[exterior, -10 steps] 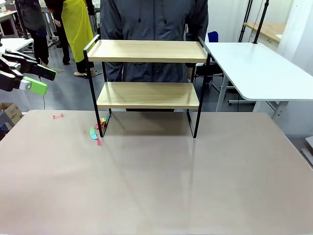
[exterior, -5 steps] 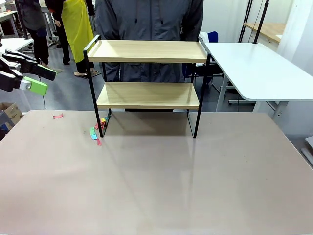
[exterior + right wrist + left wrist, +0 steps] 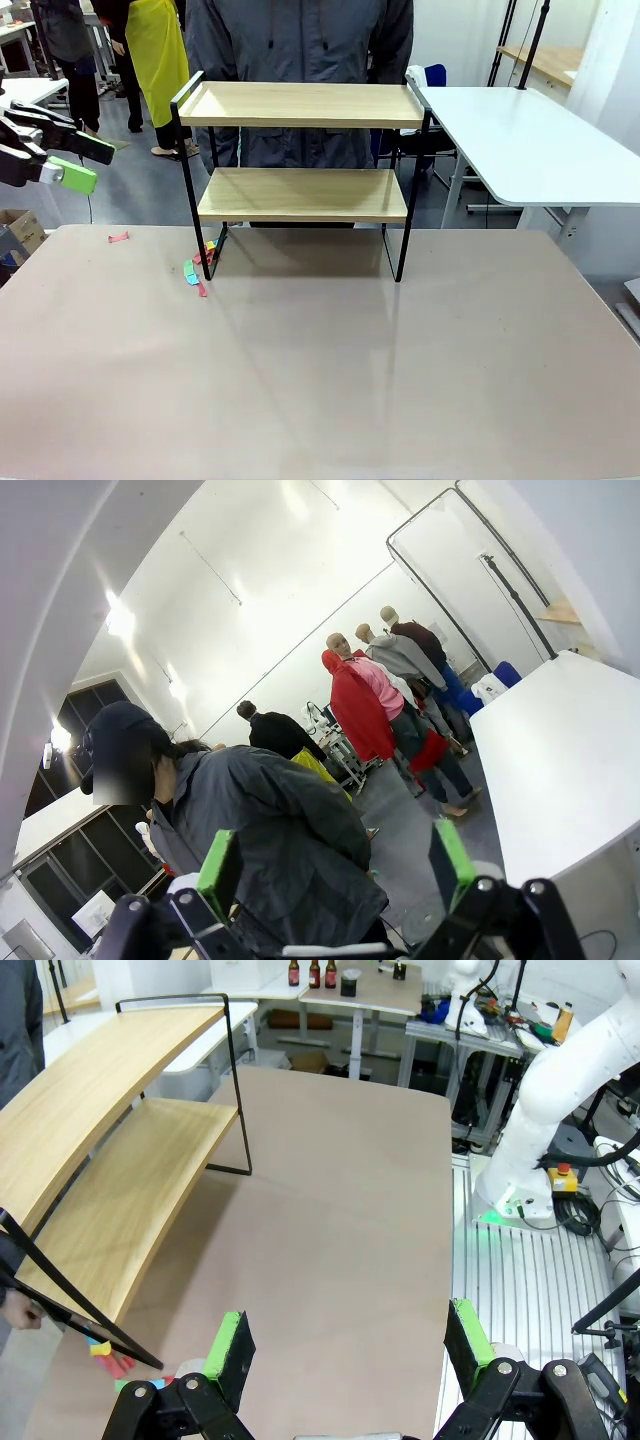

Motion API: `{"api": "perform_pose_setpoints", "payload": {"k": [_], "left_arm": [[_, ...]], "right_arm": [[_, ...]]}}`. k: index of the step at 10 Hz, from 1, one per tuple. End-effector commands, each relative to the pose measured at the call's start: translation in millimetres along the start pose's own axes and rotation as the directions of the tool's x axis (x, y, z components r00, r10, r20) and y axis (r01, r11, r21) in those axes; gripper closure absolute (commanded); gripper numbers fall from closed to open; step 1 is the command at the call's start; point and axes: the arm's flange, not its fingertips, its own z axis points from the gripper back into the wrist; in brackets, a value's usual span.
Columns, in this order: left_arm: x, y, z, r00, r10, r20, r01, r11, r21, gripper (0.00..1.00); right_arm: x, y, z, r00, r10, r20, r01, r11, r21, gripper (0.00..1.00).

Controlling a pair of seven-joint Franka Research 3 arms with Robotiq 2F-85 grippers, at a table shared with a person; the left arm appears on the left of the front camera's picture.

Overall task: Clean the shelf.
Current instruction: Hand the Duster back to the human.

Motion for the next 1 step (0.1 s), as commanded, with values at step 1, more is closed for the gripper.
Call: {"api": "perform_pose_setpoints", "payload": {"k": [1], "left_arm": [[0.6,1.8,-2.8,1.0,-0.014,0.027,0.015,1.0,-0.005,0.0]], "right_arm": [[-1.1,2.2,2.7,1.0,0.004,-0.001,-0.004,1.0,-0.003,0.0]]}}
